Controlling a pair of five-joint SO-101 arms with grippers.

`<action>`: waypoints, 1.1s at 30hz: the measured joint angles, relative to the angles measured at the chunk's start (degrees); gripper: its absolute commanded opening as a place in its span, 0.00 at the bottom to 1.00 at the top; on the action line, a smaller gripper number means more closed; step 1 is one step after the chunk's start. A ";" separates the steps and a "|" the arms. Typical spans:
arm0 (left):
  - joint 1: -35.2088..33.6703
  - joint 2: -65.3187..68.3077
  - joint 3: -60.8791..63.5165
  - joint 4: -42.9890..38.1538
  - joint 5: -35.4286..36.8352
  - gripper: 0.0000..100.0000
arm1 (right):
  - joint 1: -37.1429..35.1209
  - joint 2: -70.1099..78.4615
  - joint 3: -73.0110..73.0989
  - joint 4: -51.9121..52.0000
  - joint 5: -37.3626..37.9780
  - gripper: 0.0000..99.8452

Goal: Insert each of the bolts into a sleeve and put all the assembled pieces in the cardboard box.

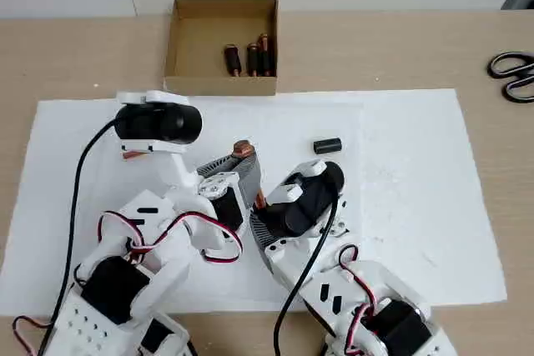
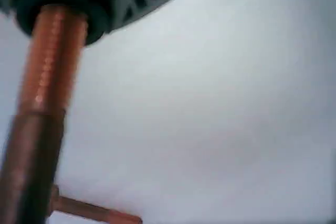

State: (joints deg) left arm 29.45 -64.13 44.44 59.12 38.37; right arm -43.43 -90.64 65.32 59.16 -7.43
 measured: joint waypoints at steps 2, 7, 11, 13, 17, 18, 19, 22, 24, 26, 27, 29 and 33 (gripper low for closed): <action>0.00 0.00 0.00 0.00 0.00 0.01 | 0.00 0.00 0.00 0.00 0.00 0.00; 3.78 0.00 0.35 0.44 -0.44 0.01 | 0.26 0.00 0.09 0.09 0.00 0.00; 6.33 0.00 0.44 3.69 -0.53 0.01 | 0.26 -0.09 0.09 0.09 1.76 0.00; 6.95 0.00 0.44 5.45 -0.53 0.01 | 0.35 -0.09 0.09 0.09 2.11 0.00; 8.00 0.00 2.20 8.35 -0.44 0.01 | 0.26 0.00 0.09 0.09 2.37 0.00; 8.26 0.00 2.73 8.70 -0.70 0.01 | 0.26 0.09 0.18 0.09 2.37 0.00; 8.79 -0.53 3.16 9.14 -1.49 0.01 | 0.09 0.09 0.18 0.09 2.37 0.00; 10.55 -0.70 4.31 10.37 -3.25 0.01 | 0.00 0.35 0.35 -0.18 2.37 0.00; 11.43 -0.79 4.75 10.64 -3.87 0.01 | 0.26 0.35 0.53 -0.09 2.37 0.00; 11.60 -0.79 4.75 10.64 -3.87 0.01 | 0.79 0.35 0.53 -0.09 2.37 0.00; 11.60 -0.79 4.75 10.64 -3.87 0.01 | 0.97 0.35 0.53 -0.09 2.37 0.00; 11.60 -0.79 4.75 10.64 -3.87 0.01 | 1.14 0.35 0.53 -0.09 2.37 0.00; 11.60 -0.79 4.75 10.64 -3.87 0.11 | 1.14 0.35 0.53 -0.09 2.46 0.00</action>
State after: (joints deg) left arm 41.05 -64.92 49.19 69.76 34.51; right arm -42.29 -90.29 65.85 59.08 -4.97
